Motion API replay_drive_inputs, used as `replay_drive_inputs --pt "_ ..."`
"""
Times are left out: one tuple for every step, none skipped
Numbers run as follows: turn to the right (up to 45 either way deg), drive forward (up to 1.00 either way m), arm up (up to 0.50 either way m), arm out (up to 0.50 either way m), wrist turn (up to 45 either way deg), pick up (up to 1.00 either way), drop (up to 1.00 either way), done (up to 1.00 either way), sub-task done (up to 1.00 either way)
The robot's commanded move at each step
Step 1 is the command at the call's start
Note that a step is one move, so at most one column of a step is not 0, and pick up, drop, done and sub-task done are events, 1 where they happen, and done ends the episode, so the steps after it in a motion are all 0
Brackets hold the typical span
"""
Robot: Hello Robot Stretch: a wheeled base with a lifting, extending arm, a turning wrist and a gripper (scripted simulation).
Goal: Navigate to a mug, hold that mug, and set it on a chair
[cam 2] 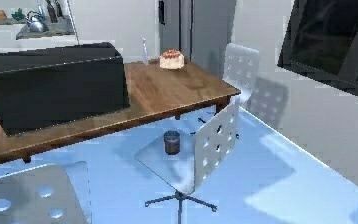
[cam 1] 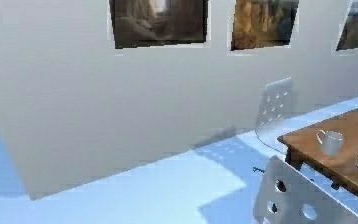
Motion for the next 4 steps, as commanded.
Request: replay_drive_inputs --pt "45.0 0.0 0.0 0.0 0.0 0.0 0.0 0.0 0.0" --pt "33.0 0.0 0.0 0.0 0.0 0.0 0.0 0.0 0.0" --pt "0.0 0.45 0.0 0.0 0.0 0.0 0.0 0.0 0.0" --pt "-45.0 0.0 0.0 0.0 0.0 0.0 0.0 0.0 0.0"
